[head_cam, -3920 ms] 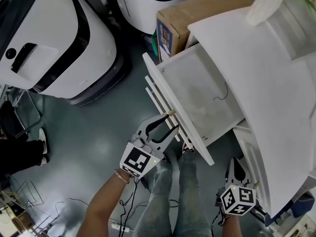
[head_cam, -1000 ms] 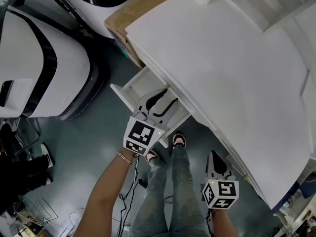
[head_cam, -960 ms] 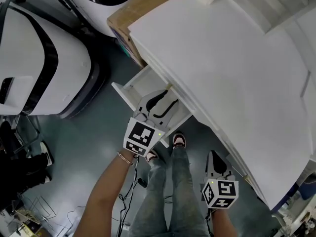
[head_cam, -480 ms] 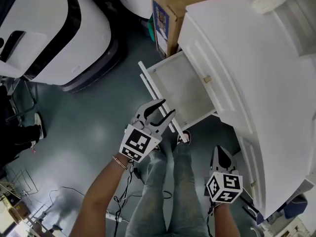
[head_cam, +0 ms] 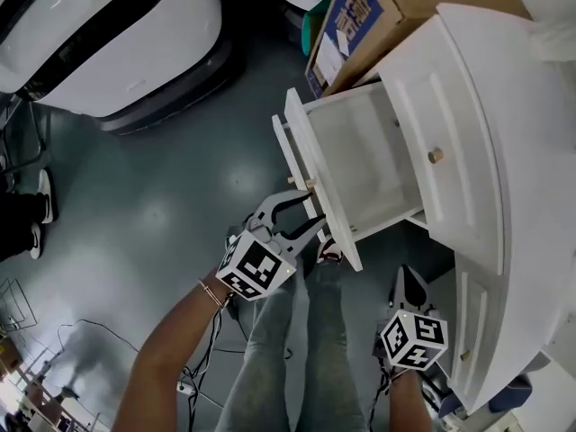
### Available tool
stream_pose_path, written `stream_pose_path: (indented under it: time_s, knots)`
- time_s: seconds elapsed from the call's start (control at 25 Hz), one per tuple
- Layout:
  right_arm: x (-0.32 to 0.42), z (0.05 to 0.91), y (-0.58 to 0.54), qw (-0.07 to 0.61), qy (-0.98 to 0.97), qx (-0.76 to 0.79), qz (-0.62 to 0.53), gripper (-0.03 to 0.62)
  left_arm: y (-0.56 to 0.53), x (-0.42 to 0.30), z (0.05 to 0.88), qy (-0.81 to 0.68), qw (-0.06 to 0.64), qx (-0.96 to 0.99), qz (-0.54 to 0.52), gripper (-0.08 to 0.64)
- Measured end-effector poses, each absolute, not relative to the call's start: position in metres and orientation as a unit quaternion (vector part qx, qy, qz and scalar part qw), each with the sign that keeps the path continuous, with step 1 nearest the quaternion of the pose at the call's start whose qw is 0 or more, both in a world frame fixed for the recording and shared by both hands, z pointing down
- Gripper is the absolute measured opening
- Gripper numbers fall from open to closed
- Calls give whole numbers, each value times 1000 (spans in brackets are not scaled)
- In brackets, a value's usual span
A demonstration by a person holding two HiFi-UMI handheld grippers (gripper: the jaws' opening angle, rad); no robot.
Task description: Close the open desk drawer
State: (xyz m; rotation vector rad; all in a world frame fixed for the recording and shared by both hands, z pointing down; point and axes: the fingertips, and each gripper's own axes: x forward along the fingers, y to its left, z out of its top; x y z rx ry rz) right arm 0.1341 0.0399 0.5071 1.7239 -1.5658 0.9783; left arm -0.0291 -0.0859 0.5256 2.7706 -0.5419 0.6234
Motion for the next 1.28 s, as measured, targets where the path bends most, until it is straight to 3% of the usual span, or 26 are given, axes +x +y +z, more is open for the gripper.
stream_pose_path:
  time_s: [0.48, 1.28]
  knots:
    - [135, 551, 34, 313, -578, 642, 394, 6, -92, -14, 587, -155, 105, 953, 237, 167]
    - [164, 550, 51, 308, -557, 646, 421, 6, -107, 34, 584, -148, 116, 952, 241, 166]
